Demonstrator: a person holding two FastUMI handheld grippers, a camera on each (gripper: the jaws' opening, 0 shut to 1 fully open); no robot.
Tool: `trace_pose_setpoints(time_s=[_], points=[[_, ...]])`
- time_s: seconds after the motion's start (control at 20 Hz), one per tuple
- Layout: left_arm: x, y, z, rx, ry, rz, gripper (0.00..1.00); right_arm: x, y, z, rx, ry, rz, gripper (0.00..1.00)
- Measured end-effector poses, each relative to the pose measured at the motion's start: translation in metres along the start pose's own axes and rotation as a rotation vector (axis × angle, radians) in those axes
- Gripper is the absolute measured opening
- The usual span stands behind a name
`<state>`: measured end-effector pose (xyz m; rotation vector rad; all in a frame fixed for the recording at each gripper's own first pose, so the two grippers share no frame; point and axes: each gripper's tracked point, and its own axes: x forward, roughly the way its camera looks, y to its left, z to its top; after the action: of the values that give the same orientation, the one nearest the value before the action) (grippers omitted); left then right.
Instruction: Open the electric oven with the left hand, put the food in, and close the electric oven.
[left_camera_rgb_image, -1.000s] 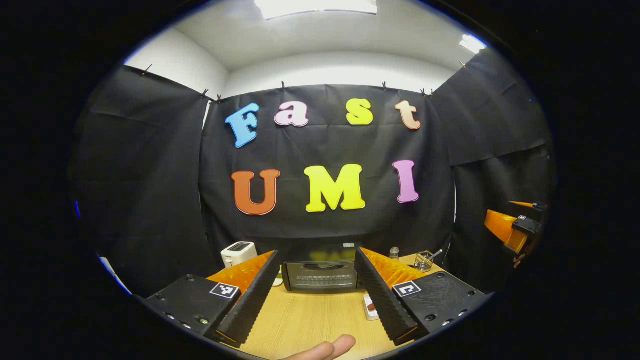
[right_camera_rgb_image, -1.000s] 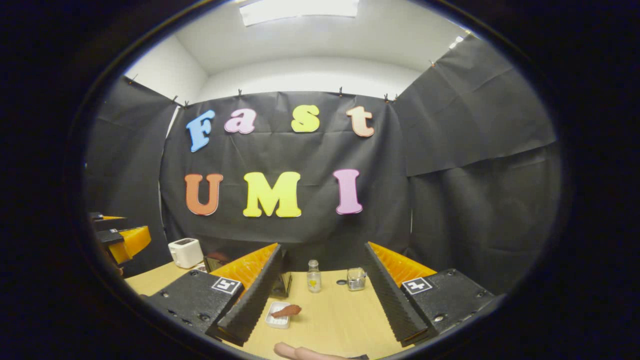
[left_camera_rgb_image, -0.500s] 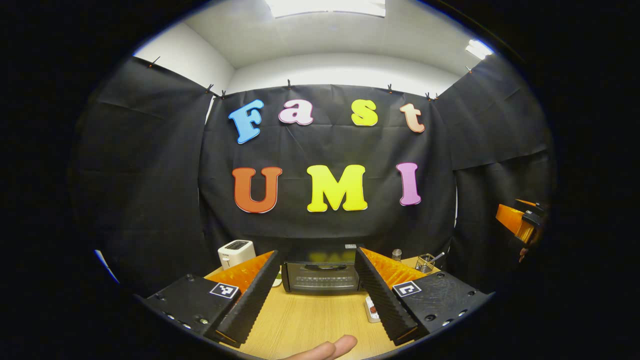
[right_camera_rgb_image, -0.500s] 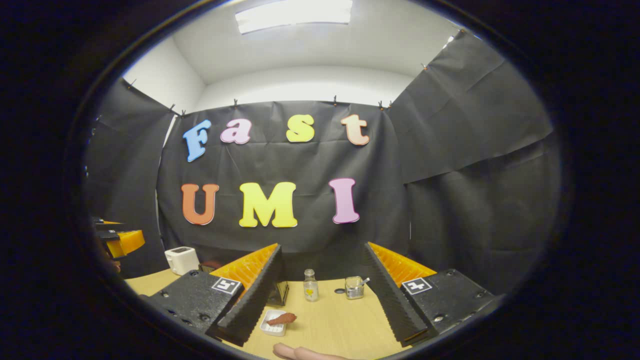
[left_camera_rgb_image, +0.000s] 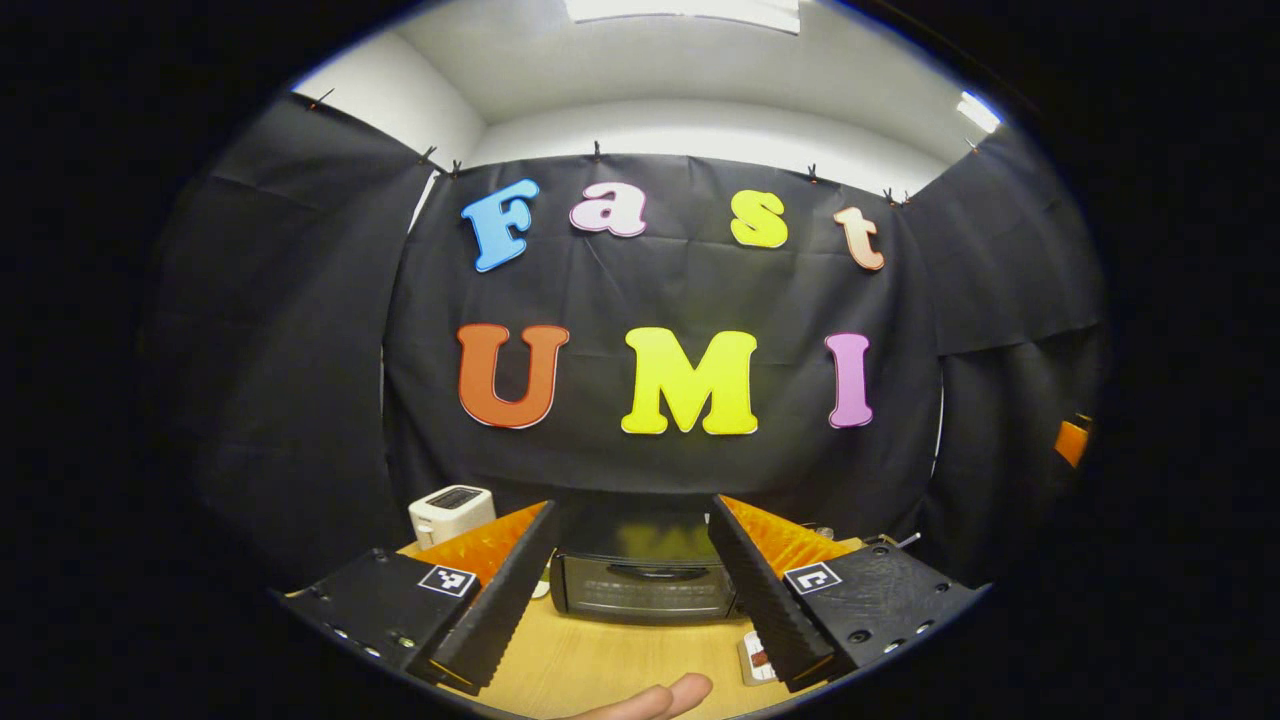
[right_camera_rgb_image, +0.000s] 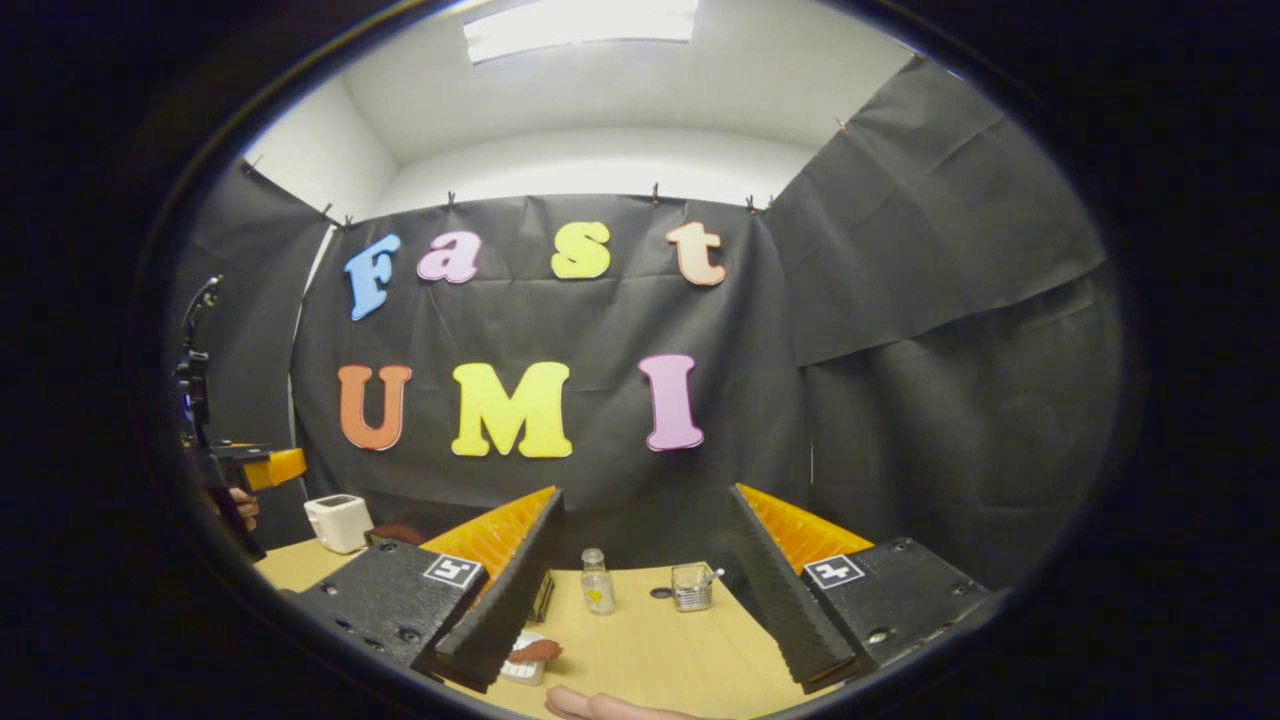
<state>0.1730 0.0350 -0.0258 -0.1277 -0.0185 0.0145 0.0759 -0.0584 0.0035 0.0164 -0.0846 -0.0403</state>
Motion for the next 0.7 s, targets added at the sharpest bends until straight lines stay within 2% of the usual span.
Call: trace_pose_setpoints(time_s=[0.15, 0.3, 0.55, 0.7], points=[[0.06, 0.01, -0.029, 0.015, 0.079, 0.03, 0.96, 0.013, -0.006, 0.004, -0.005, -0.007, 0.004, 1.0], [0.109, 0.008, -0.076, 0.017, 0.195, 0.024, 0.95, 0.024, -0.013, 0.004, -0.019, -0.006, 0.006, 1.0], [0.155, -0.01, -0.144, 0.052, 0.346, -0.011, 0.96, 0.034, -0.014, 0.0, -0.049, -0.006, 0.027, 1.0], [0.173, -0.028, -0.177, 0.11, 0.417, -0.046, 0.96, 0.038, -0.015, -0.007, -0.042, 0.004, 0.034, 1.0]])
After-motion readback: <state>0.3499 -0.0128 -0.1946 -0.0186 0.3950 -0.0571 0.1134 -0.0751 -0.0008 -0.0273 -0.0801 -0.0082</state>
